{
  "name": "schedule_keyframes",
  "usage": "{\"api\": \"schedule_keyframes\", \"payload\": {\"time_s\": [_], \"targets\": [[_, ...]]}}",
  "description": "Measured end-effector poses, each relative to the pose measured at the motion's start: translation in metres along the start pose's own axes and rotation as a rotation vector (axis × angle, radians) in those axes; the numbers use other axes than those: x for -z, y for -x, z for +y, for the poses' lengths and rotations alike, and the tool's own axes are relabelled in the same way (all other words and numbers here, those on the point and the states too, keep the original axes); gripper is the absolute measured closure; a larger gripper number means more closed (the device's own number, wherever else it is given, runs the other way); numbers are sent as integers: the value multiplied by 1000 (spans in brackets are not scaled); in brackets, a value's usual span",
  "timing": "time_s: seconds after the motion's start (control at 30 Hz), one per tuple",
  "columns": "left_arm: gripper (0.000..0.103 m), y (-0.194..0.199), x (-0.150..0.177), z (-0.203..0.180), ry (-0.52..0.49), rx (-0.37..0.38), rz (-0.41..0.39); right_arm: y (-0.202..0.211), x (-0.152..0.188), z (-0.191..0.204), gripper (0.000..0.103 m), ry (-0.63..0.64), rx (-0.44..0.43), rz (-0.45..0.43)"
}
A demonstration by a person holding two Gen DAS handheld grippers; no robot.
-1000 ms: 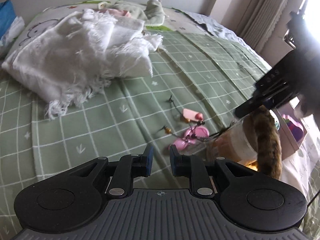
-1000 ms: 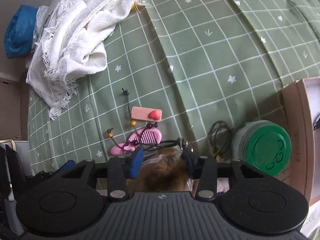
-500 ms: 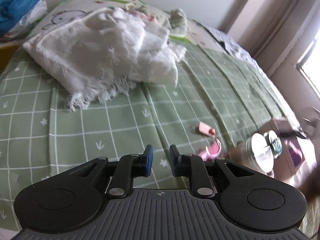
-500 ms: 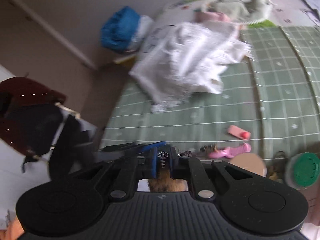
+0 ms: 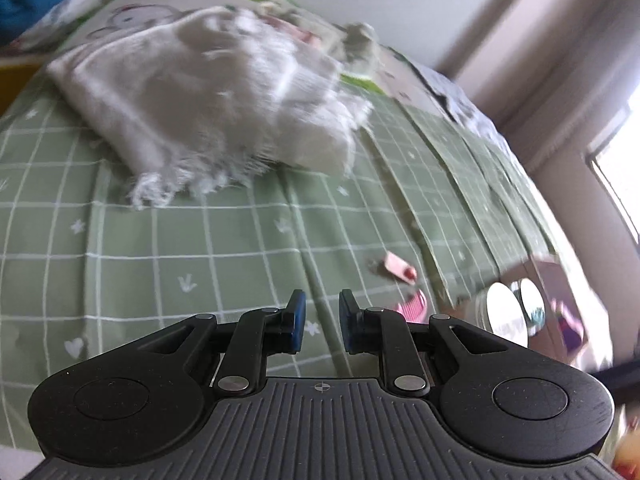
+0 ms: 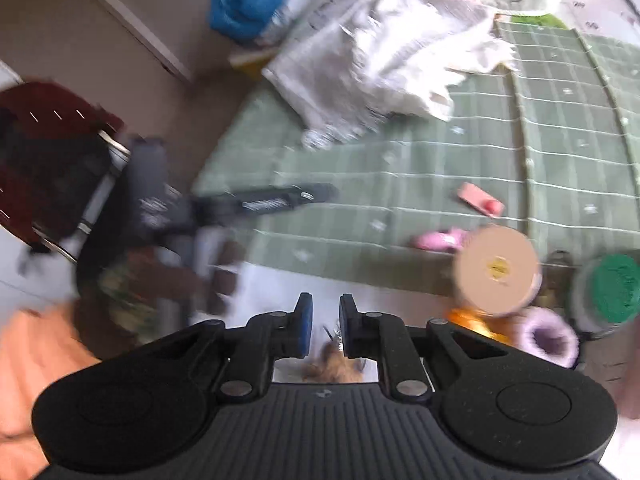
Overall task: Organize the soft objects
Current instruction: 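Grasp the pink comb with the left gripper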
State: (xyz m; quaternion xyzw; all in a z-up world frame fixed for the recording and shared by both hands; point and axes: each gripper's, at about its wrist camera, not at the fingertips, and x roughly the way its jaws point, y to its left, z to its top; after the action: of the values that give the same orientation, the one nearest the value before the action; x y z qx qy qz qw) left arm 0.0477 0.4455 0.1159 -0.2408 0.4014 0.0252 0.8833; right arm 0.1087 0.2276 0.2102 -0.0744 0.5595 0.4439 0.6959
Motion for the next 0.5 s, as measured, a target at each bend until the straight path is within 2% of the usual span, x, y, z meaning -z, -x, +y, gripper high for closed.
{"api": "schedule_keyframes", "payload": {"time_s": [0.1, 0.17, 0.27, 0.43, 0.5], "targets": [[83, -9, 4, -16, -91, 16, 35, 9, 3, -6, 77, 24, 53, -34], [83, -15, 7, -27, -129, 60, 71, 18, 2, -12, 69, 20, 73, -69], [83, -17, 15, -52, -214, 126, 113, 26, 3, -15, 68, 67, 147, -115], [83, -18, 47, -114, -503, 208, 172, 36, 16, -32, 64, 153, 280, -164], [82, -26, 57, -124, -513, 216, 203, 37, 20, -46, 63, 134, 292, -165]]}}
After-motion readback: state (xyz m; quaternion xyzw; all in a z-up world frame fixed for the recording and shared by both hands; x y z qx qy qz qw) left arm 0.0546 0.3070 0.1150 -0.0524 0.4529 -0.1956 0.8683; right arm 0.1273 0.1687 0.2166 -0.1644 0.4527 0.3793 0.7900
